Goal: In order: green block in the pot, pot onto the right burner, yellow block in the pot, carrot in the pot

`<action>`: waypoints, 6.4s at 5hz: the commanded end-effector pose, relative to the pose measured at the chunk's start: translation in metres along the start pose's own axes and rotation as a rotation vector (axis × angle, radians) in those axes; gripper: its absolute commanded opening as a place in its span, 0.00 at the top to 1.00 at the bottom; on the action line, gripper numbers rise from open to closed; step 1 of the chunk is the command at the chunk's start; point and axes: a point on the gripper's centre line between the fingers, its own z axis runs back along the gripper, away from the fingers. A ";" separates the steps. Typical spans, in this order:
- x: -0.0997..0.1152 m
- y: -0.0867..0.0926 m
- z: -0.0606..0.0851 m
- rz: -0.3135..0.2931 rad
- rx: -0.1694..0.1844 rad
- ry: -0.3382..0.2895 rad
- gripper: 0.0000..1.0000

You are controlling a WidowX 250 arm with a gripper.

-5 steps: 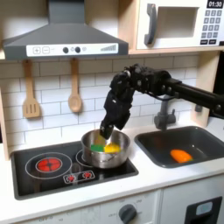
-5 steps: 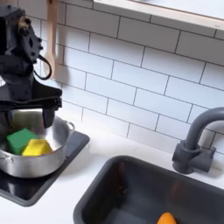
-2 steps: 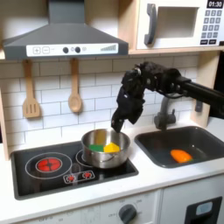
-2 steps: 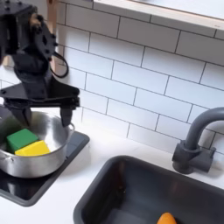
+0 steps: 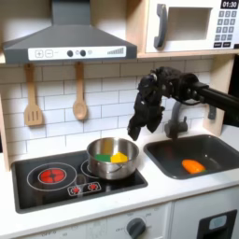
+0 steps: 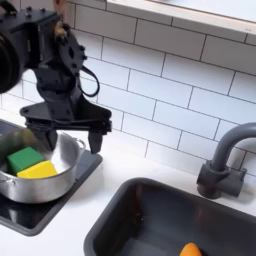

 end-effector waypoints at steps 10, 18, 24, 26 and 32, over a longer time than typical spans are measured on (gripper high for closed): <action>-0.068 -0.104 -0.017 -0.336 -0.171 0.114 0.00; -0.027 -0.067 -0.043 -0.545 -0.358 0.209 0.00; -0.081 -0.115 -0.047 -0.572 -0.405 0.252 0.00; -0.087 -0.135 -0.057 -0.572 -0.400 0.239 0.00; -0.097 -0.154 -0.087 -0.514 -0.343 0.257 0.00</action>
